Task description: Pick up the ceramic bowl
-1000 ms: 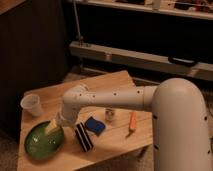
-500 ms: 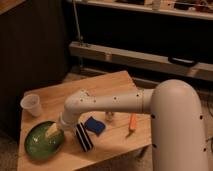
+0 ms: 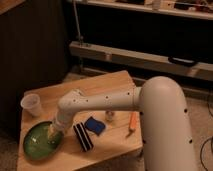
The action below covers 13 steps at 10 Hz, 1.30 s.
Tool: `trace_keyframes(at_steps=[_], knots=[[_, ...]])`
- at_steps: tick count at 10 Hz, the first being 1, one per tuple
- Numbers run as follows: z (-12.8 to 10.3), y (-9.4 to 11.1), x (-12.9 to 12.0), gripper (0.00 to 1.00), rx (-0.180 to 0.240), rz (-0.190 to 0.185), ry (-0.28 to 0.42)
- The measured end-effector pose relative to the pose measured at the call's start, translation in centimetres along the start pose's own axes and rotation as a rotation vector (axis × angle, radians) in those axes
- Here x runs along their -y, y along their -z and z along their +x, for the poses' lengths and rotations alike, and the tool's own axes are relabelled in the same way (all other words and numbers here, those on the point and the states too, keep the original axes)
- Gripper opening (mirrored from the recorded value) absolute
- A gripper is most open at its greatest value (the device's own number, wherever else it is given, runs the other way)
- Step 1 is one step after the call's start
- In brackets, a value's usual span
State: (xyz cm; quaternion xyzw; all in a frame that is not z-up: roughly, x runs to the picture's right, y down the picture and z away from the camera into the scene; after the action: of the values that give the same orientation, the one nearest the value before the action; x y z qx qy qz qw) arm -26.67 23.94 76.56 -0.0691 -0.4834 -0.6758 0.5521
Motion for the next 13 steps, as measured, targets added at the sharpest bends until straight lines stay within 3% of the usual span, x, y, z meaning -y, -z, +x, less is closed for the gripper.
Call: trace_keyframes(at_steps=[7, 9, 11, 13], knots=[[-0.7, -1.3, -1.4, 0.56, 0.033, -0.045, -0.063], [-1.1, -1.6, -1.3, 0.39, 0.045, -0.05, -0.073], [-1.3, -1.8, -1.3, 0.31, 0.051, -0.054, -0.084], [-1.4, -2.1, -1.2, 0.15, 0.064, -0.063, -0.097]])
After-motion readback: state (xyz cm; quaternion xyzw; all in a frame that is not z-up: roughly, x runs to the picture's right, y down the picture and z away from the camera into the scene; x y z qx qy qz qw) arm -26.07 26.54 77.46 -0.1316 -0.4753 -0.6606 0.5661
